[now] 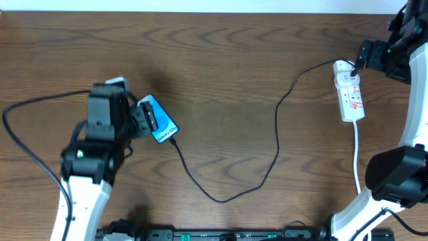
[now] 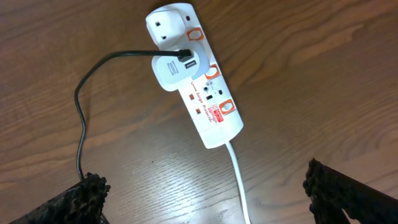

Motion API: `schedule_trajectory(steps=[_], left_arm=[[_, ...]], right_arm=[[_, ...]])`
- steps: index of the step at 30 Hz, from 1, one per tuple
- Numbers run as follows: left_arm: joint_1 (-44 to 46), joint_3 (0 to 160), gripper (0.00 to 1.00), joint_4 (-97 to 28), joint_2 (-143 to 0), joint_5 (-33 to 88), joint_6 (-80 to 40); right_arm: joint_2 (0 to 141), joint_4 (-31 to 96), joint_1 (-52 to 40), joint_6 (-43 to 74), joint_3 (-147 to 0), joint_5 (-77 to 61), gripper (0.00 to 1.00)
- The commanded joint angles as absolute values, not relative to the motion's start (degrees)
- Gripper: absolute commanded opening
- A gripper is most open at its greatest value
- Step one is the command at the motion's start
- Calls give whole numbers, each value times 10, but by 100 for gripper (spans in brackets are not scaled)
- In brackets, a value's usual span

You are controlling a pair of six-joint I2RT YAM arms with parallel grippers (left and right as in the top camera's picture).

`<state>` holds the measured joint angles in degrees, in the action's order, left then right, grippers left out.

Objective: Plug charger to phone and switch on socket

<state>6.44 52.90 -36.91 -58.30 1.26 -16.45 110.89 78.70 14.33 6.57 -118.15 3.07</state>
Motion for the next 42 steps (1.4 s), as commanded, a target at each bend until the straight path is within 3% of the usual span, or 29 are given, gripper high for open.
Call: schedule_trajectory(steps=[1,9,15,22,42], left_arm=[[58,427,78,-304,-521,4,-159],[39,161,78,-11,-322,60,-159],[39,72,78,71,-206,52,-132],[39,32,78,96,-134,50,-43],[11,2,78,15,-1,-7,-19]], right_arm=[[1106,789,142,73,-1189,35,99],[1106,789,142,73,-1189,35,99],[1106,789,142,73,-1189,35,99],[1106,789,142,72,-1189,35,99],[1106,789,142,73,-1189,35,99]])
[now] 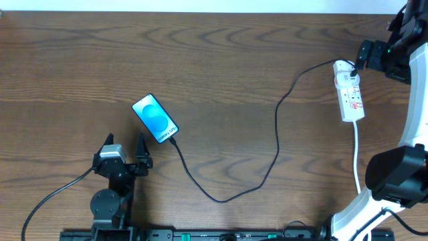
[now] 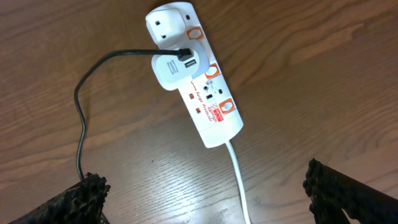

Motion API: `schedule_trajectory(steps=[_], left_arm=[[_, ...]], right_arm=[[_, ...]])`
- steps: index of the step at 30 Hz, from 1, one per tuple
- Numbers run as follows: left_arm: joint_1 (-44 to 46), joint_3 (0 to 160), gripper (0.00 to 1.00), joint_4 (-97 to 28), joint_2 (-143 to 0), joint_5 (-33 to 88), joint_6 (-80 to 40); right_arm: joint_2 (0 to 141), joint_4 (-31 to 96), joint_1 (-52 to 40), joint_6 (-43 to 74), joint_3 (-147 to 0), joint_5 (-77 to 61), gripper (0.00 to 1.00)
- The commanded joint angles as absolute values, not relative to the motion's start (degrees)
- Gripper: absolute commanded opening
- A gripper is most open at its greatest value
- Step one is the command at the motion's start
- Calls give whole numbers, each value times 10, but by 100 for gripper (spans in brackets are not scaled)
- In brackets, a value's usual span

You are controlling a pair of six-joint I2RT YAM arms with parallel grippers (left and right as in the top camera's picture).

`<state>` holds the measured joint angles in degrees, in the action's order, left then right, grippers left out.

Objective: Plug charger to phone and switch on socket

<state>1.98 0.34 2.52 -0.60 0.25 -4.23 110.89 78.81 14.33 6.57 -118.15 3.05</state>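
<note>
The phone [image 1: 155,118] lies flat and free on the table, its blue screen up. The black charger cable [image 1: 221,199] meets the phone's near end and loops across to the white adapter [image 2: 173,73] plugged into the white power strip [image 2: 208,102]. The strip has orange-red switches [image 2: 227,107]. My left gripper [image 1: 124,144] is open, near the table's front, well short of the phone. My right gripper [image 2: 205,193] is open wide above the strip's cord end, holding nothing. In the overhead view my right gripper [image 1: 362,57] sits by the strip's far end.
The strip's white mains cord [image 2: 240,180] runs toward the front edge between my right fingers. The brown wooden table [image 1: 221,60] is bare at the back. My right arm's base [image 1: 394,175] stands at the front right.
My left gripper was around the phone and is now back near the front edge, open, with the phone lying free and the cable at its end. The right arm has not moved.
</note>
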Motion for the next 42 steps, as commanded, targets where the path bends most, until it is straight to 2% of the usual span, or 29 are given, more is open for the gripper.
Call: schedule_trajectory(steps=[1,11,42], left_arm=[[10,2,78,10,-1,-7,-6],[8,2,78,-39,-1,39,60],[-6,2,78,-38,-2,39,53]], right_arm=[[1106,789,142,73,-1189,35,99],[1106,789,142,73,-1189,35,99],[1106,789,142,73,-1189,35,99]])
